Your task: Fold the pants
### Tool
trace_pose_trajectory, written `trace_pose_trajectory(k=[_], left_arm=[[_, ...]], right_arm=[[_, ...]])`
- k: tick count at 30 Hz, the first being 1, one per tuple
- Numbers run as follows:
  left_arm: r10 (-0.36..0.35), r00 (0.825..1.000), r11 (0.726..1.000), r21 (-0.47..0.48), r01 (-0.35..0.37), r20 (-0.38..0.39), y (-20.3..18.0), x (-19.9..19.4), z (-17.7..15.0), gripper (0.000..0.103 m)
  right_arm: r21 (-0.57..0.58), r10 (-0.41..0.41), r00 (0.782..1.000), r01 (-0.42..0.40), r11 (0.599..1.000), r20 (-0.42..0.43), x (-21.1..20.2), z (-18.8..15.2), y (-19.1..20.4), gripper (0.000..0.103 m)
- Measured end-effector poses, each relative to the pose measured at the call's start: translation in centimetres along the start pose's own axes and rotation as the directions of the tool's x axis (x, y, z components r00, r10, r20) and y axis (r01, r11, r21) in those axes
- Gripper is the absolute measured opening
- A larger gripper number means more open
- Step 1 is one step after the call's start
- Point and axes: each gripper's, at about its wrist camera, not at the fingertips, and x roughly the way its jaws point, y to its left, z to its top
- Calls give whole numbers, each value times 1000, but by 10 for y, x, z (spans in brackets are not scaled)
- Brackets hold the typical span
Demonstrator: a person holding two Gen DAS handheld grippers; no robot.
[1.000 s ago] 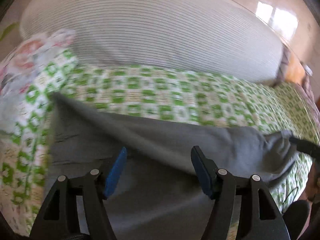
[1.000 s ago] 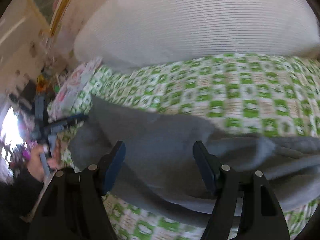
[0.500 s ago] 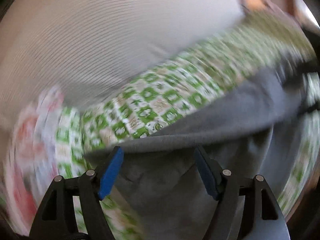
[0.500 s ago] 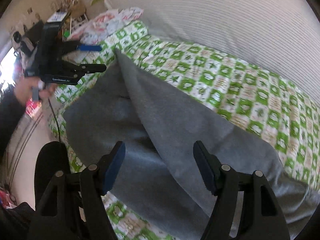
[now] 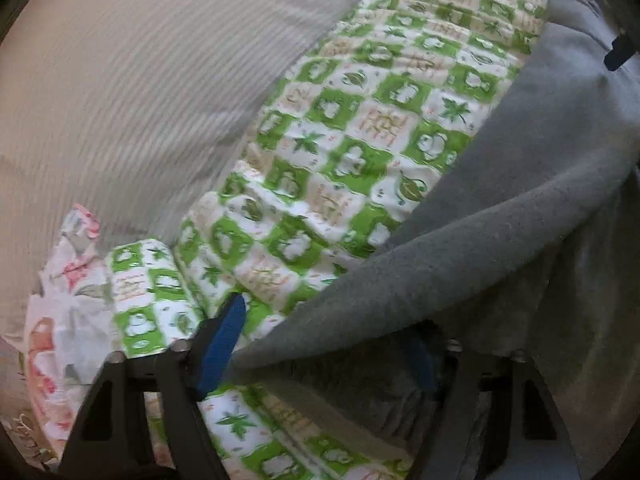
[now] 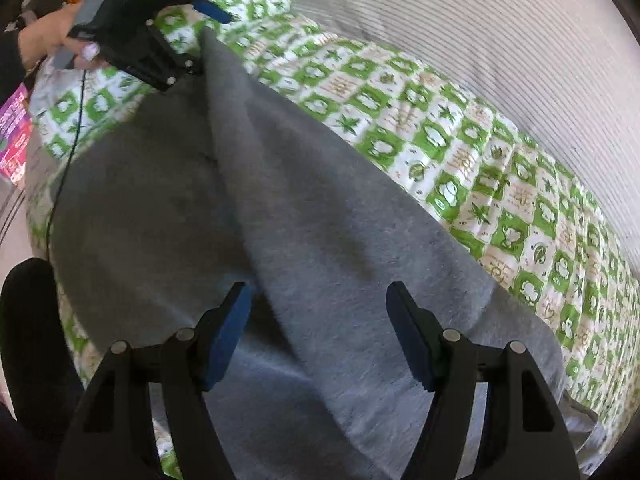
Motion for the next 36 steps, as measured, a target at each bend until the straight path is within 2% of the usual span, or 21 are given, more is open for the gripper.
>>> trace_pose_trajectory(k=[1, 2, 5, 10, 16, 22, 26, 31, 36], left_arm=[[-33, 999, 999, -21, 33, -18, 0, 3, -2, 6], [-65, 998, 997, -48, 64, -22, 1, 3, -4, 4], [-104, 994, 989, -100, 106, 31, 5, -11, -17, 3], [-119, 987, 973, -188, 137, 104, 4, -63, -43, 3], [-125, 981, 964, -215, 155, 150, -20, -123, -61, 3], [-150, 974, 960, -210, 185, 172, -57, -163, -81, 3], [-199, 965, 944, -230, 236, 171, -87, -166, -97, 3], [-264, 952, 909, -290, 300, 158, -117, -154, -117, 3], [-281, 948, 885, -342, 316, 149, -127, -140, -130, 3]], right_arm=[[17, 9, 1000, -9, 1000, -1, 1, 0, -4, 23], [35, 26, 1000, -25, 999, -8, 1, 0, -8, 6], [80, 64, 998, -65, 995, 22, -10, -3, -16, 5], [57, 84, 993, -89, 994, 81, -45, -9, -15, 4], [55, 117, 985, -125, 991, 128, -75, -21, -18, 4], [8, 140, 982, -143, 990, 124, -95, -47, -5, 4], [-23, 162, 982, -160, 987, 101, -93, -67, 5, 4], [-8, 187, 981, -187, 982, 57, -78, -86, 11, 4], [-3, 199, 980, -198, 980, 18, -65, -101, 18, 4]])
